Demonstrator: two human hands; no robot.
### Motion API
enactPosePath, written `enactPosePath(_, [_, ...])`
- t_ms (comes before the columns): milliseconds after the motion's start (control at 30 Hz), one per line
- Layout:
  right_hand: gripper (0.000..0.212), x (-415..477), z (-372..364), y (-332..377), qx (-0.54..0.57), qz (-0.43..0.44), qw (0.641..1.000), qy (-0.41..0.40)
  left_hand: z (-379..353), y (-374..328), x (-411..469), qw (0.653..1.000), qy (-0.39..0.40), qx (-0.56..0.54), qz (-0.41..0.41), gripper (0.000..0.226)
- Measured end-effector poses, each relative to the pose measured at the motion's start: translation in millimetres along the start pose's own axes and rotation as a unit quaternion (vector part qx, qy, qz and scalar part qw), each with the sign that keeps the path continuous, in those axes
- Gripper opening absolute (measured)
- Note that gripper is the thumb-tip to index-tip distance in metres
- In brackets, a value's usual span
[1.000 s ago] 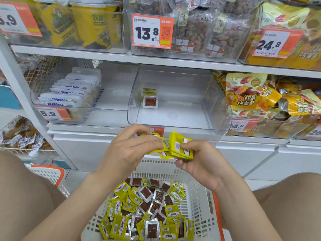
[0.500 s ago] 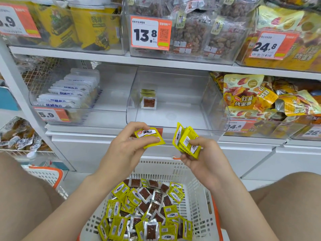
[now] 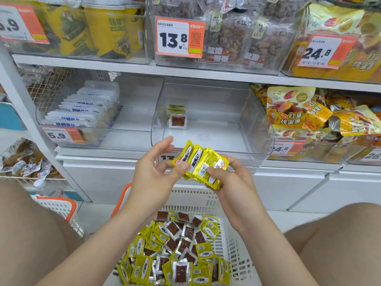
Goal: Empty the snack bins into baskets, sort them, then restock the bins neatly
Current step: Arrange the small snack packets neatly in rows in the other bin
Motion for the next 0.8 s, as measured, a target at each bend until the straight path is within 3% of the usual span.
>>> enactPosePath(200, [0.034,0,-6,-4,0.039,0.014,0.999,0.008,-9,1,-2,0.986,0.031,-0.147,0.076,0.022])
enactPosePath(367, [0.031,0,-3,-10,0.033,-0.002,0.999,0.027,-1,-1,3,0.998,0.046,-0.027,0.029,0.02])
enactPosePath(500, [0.034,4,6,-5,-0.131,0.054,0.989,-0.047,6,-2,8,0.999,0.024,0.048,0.0,0.015])
enactPosePath(567, [0.037,4,7,5,-0.229,0.126,0.965,-0.002,10,-3,12,0.995,0.046,0.092,-0.012,0.013])
enactPosePath(633, [0.043,4,5,10,-0.348,0.186,0.918,0.051,14,-6,17,0.989,0.101,0.112,-0.004,0.014])
enactPosePath(800, [0.037,0,0,7,-0.528,0.312,0.789,0.036,22,-10,25,0.97,0.17,0.172,-0.01,0.015])
Point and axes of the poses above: each hand's wrist, its own x-axis towards the middle knuckle, its own z-axis out of the back of the hand, y = z × x, the point moved 2 cm from there along x, towards the middle knuckle, and after that the axes turned 9 degrees about -x, right-handed, at the moved point
